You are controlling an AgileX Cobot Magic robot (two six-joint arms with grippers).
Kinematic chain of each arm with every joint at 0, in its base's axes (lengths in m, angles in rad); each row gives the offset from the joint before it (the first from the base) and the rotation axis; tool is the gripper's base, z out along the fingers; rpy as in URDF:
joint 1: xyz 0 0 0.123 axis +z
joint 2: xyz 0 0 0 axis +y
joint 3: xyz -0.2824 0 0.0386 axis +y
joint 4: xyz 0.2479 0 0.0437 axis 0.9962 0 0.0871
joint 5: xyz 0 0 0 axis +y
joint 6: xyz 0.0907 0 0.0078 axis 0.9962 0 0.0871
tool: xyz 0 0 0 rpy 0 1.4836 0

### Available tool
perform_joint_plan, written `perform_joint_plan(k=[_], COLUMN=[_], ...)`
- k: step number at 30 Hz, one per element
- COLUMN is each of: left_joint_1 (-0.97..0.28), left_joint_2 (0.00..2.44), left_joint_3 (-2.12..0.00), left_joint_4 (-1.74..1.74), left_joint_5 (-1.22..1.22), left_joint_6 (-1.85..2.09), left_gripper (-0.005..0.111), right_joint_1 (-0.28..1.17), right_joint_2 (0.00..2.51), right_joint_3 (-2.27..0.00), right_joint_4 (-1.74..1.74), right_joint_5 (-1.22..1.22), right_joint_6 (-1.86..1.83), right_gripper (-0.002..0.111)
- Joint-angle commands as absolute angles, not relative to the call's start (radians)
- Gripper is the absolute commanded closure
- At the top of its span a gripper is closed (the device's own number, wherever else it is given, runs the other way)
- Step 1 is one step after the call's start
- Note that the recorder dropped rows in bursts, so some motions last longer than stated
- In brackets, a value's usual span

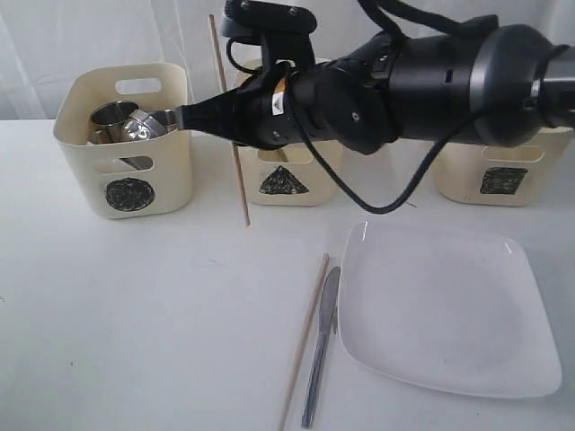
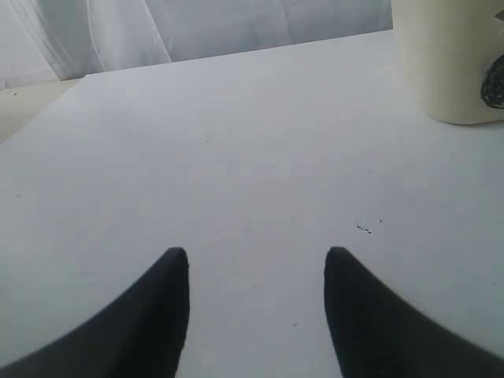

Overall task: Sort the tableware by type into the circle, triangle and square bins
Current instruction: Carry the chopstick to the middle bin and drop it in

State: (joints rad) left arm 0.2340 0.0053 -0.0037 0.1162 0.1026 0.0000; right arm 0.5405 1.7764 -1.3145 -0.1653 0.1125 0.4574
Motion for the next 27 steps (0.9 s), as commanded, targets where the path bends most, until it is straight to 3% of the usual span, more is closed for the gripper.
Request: perform_joint_plan(k=[1, 15, 27], left_joint_1=[0.236, 0.236, 0.236], left_joint_2=[0.000, 0.000, 0.000], left_joint_3=[0.000, 0.000, 0.000], left_joint_4=[0.106, 0.106, 0.106], left_joint_5=[0.098, 0.098, 0.098], left_joint_6=[0.000, 0.000, 0.000], left_gripper=[0.050, 0.050, 0.050], right_joint_1=[0.483, 0.318, 0.292], right_joint_2=[1.753, 1.788, 1.983], right_joint_3=[-1.259, -1.267, -1.492], right_joint_4=[-0.180, -0.122, -0.079], right_joint_5=[-0.068, -0.427, -0.351], right_joint_6=[0.424, 0.351, 0.265], right_gripper=[0.108, 0.108, 0.108])
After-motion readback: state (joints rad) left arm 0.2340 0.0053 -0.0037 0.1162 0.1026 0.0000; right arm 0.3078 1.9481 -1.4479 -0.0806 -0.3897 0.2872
